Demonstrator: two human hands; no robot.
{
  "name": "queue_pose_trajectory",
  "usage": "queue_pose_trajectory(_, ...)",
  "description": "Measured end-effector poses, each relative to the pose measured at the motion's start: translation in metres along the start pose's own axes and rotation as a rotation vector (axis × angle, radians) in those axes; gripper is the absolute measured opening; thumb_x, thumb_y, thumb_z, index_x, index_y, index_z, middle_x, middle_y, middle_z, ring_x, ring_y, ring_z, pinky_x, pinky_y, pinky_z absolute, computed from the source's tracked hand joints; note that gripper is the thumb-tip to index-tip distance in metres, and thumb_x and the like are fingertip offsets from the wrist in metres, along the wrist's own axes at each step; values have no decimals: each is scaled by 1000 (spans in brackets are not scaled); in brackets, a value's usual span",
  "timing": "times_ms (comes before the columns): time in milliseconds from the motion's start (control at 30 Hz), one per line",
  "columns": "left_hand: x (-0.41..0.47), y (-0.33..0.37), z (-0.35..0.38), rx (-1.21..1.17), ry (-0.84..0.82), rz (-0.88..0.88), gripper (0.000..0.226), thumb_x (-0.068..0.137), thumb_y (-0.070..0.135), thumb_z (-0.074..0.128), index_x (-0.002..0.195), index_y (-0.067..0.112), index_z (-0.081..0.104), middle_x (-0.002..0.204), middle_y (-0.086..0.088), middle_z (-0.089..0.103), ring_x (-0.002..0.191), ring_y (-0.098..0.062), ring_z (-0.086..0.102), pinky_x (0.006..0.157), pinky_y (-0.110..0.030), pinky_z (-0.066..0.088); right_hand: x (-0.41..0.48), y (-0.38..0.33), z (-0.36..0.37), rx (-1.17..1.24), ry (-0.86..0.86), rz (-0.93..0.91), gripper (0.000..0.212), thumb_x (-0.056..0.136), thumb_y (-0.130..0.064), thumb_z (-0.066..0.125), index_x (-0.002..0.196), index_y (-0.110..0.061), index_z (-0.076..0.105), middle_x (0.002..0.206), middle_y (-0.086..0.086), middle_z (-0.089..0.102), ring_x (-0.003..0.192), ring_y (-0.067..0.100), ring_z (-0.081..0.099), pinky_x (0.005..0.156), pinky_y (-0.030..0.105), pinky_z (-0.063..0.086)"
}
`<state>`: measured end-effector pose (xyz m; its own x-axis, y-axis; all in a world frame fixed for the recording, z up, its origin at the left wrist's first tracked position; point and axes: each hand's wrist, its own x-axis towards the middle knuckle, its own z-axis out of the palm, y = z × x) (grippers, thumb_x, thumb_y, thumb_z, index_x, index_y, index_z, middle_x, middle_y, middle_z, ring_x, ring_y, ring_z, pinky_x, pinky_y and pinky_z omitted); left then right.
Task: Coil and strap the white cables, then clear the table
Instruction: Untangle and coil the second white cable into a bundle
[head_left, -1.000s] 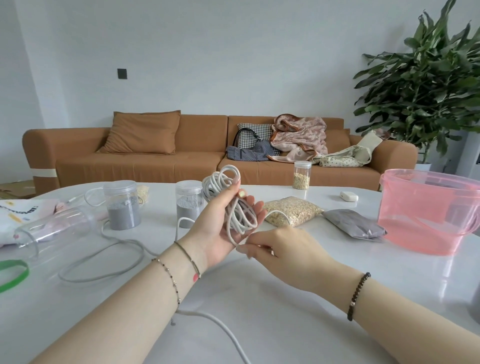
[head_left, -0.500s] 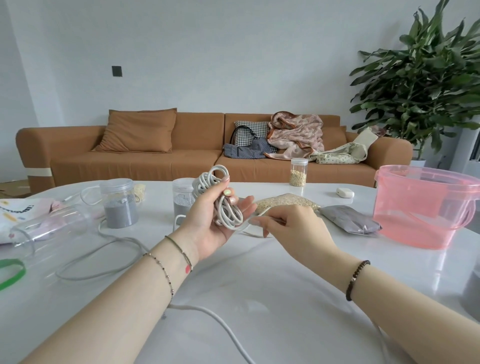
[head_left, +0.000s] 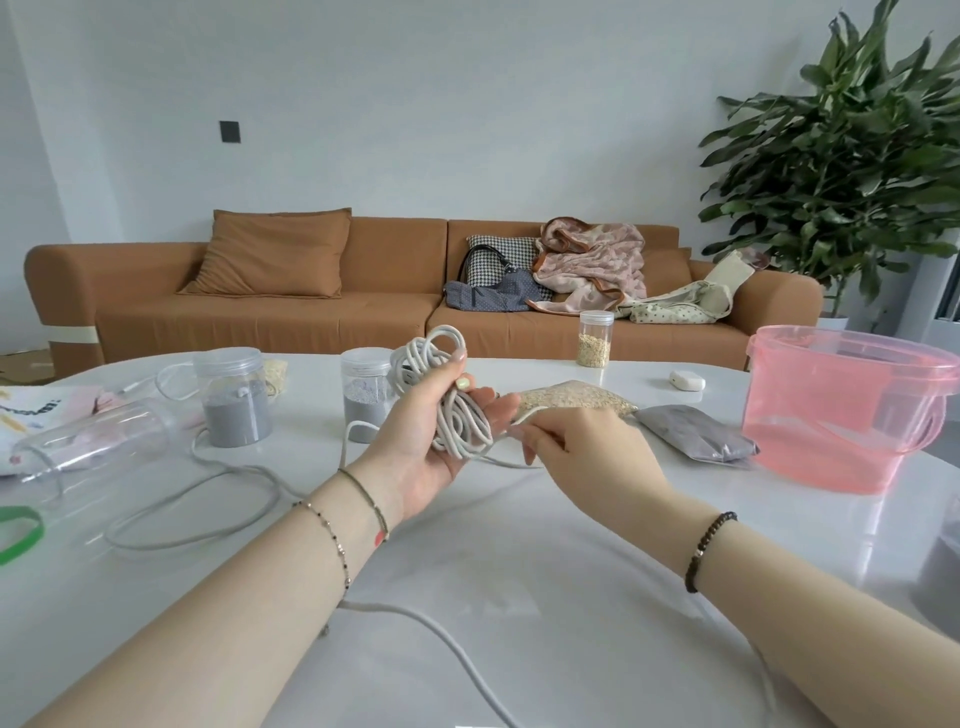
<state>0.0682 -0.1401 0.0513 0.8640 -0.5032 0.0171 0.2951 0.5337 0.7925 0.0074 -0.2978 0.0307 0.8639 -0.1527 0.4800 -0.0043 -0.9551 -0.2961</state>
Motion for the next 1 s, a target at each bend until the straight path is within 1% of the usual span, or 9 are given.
queue_pose_trajectory(133,3,-7,-1,141,5,-11,29,97,32,61,74,16,54,85,-7,69,99,-23,72,101,-51,52,2,3,-3,44,102,-11,32,99,-41,49,75,-25,64,60,-9,51,63,11,47,60,32,38)
queue_pose_trajectory(200,3,-8,-2,185,14,-33,25,95,32,65,83,12,59,92,-8,67,107,-24,70,94,-56,54,2,2,-3,45,151,-37,29,98,-40,50,77,-26,63,68,-8,56,68,13,48,62,33,40)
queue_pose_trajectory(267,4,-9,-2,194,11,-66,24,94,29,66,98,5,62,97,-12,66,110,-30,69,86,-55,58,1,1,-2,13,184,-57,25,97,-42,51,80,-27,63,73,-8,60,73,16,52,60,32,40)
queue_pose_trajectory(433,1,-14,1,412,-17,-116,20,96,26,64,103,8,62,88,-9,71,81,-25,75,66,-32,62,2,2,-9,-51,231,-33,34,85,-57,63,79,-24,60,72,-8,65,74,17,57,60,30,41)
queue_pose_trajectory(533,2,-18,0,494,-9,-128,17,97,24,62,107,12,65,92,-5,73,74,-15,73,64,-29,56,5,5,-13,-47,187,11,37,79,-58,67,76,-23,56,70,-8,64,73,19,58,58,30,36)
queue_pose_trajectory(700,6,-18,-3,500,36,-66,27,97,22,61,117,5,66,96,-11,75,62,-12,58,65,-30,50,7,10,-12,-47,136,-92,17,94,-46,57,91,-29,60,89,-11,68,77,17,54,60,32,35)
queue_pose_trajectory(800,9,-14,-6,411,77,-35,20,96,20,64,111,8,67,79,-9,73,59,-14,57,63,-30,52,9,13,-11,-84,130,-96,19,100,-42,49,92,-27,58,90,-9,66,78,21,53,60,34,34)
queue_pose_trajectory(900,10,-11,-7,345,113,5,9,95,16,63,96,9,68,66,-4,62,55,-15,54,58,-27,54,13,22,-10,-44,129,-36,23,100,-42,48,90,-24,58,81,-5,66,76,25,58,59,34,39)
queue_pose_trajectory(1000,12,-9,-10,319,171,38,14,95,16,60,81,15,59,60,1,52,51,-13,47,58,-25,48,13,22,-13,76,100,-71,19,94,-48,58,89,-30,59,77,-10,63,67,13,55,58,31,41)
